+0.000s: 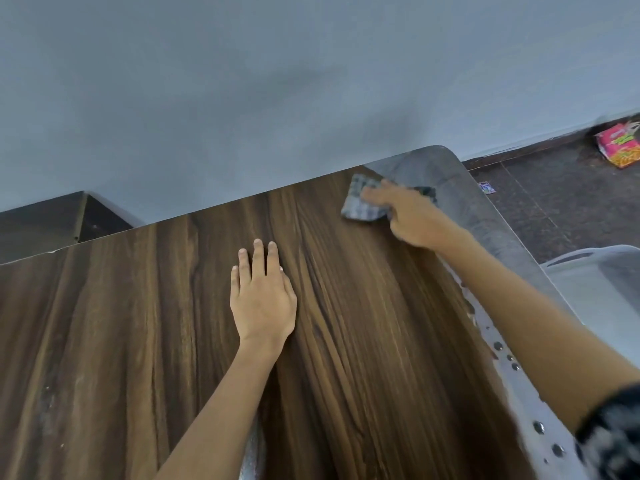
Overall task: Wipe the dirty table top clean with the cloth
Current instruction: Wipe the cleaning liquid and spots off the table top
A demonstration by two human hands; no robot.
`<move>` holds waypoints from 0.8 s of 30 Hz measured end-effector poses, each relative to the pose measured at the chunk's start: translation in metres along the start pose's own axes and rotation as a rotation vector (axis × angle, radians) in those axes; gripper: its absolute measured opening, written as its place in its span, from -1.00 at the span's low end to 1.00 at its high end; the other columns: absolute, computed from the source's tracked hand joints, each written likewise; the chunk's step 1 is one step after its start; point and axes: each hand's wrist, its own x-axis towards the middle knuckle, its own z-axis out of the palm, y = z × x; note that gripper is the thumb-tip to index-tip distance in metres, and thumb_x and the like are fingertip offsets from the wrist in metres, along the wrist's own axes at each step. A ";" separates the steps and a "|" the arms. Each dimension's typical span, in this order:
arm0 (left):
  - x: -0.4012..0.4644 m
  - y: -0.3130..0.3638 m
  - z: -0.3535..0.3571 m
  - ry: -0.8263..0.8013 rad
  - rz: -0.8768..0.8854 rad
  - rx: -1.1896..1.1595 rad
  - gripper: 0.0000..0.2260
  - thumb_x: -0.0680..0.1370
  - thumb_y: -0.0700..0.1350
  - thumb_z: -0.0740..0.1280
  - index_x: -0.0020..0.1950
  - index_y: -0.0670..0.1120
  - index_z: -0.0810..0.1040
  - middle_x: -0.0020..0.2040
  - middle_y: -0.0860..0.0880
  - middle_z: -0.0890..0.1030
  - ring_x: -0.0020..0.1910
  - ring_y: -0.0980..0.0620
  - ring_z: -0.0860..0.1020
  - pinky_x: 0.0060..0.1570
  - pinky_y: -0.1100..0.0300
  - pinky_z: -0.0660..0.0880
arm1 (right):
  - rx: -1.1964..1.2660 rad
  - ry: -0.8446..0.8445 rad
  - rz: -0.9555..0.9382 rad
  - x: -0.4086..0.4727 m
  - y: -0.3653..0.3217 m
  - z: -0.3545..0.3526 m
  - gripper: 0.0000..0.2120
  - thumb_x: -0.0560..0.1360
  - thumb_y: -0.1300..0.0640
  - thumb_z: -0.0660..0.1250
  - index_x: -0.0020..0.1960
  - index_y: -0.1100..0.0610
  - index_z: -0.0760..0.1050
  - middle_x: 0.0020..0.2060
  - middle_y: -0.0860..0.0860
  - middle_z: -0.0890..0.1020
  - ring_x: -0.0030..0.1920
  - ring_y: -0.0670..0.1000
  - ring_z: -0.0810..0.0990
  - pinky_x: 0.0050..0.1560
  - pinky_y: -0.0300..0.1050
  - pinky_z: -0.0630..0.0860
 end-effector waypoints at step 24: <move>-0.002 0.001 0.001 0.031 -0.001 -0.063 -0.60 0.60 -0.13 0.06 0.44 -0.13 0.26 0.47 -0.11 0.27 0.47 -0.13 0.17 0.42 -0.02 0.14 | 0.079 0.027 0.077 0.014 -0.014 0.006 -0.39 0.47 0.43 0.14 0.43 -0.01 0.27 0.39 0.07 0.37 0.25 0.12 0.48 0.24 -0.08 0.44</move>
